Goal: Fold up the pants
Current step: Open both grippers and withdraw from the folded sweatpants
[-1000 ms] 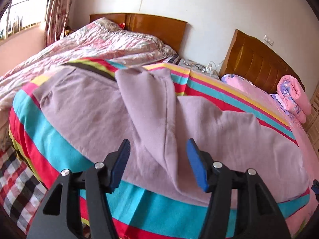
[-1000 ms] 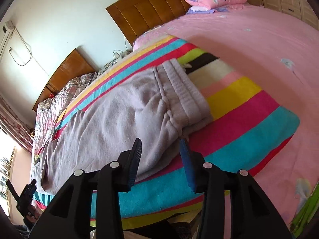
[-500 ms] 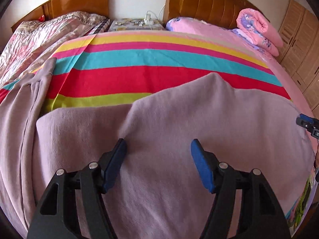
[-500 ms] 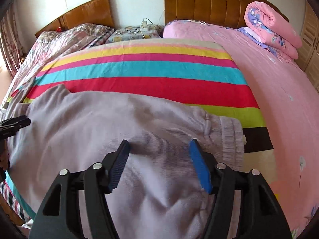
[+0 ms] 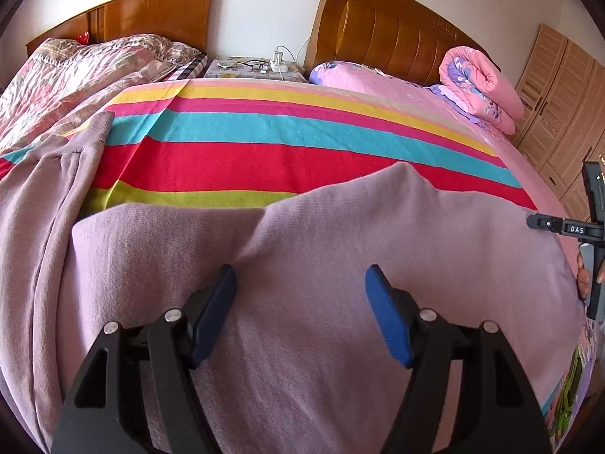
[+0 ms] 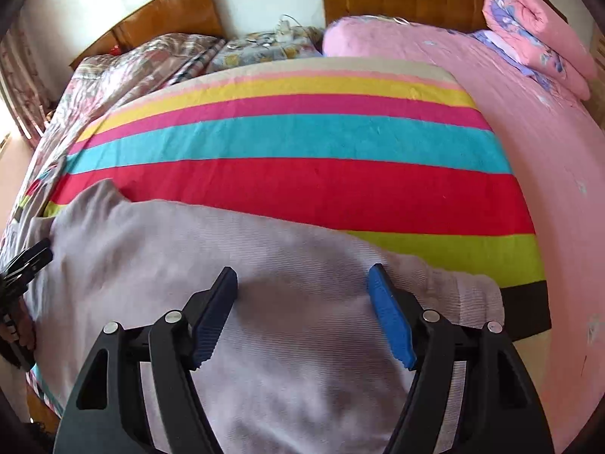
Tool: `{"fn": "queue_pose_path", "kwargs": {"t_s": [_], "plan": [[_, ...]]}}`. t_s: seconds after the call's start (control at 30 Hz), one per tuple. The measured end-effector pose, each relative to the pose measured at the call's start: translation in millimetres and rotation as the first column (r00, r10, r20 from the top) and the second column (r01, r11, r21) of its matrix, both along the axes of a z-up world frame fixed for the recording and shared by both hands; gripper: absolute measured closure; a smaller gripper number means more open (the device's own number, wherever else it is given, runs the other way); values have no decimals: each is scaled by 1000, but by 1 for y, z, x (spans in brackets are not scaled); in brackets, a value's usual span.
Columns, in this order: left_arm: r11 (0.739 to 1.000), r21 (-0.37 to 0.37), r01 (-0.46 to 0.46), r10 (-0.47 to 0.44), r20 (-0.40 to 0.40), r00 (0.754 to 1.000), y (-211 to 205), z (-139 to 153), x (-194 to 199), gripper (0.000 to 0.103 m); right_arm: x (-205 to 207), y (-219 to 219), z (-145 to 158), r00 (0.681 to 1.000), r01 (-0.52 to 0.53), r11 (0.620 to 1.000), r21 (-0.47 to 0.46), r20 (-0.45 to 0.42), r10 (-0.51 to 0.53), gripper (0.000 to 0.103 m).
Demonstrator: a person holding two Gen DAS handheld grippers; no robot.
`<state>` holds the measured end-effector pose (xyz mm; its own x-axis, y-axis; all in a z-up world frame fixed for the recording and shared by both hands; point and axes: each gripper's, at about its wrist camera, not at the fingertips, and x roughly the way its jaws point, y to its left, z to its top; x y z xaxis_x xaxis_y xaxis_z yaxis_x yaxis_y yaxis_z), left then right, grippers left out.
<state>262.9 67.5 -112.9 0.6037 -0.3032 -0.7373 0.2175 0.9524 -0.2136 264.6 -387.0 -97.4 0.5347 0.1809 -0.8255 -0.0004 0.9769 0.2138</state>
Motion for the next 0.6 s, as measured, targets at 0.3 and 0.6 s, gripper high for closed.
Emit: {"fn": "queue_pose_path", "kwargs": {"t_s": [0.3, 0.6], "plan": [[999, -3, -49, 49, 23, 999, 4, 10, -7, 28, -17, 73, 13, 992, -106, 993, -43, 59, 108, 27], [951, -39, -308, 309, 218, 926, 146, 82, -89, 3, -17, 172, 68, 956, -209, 977, -50, 198, 214, 27]]}}
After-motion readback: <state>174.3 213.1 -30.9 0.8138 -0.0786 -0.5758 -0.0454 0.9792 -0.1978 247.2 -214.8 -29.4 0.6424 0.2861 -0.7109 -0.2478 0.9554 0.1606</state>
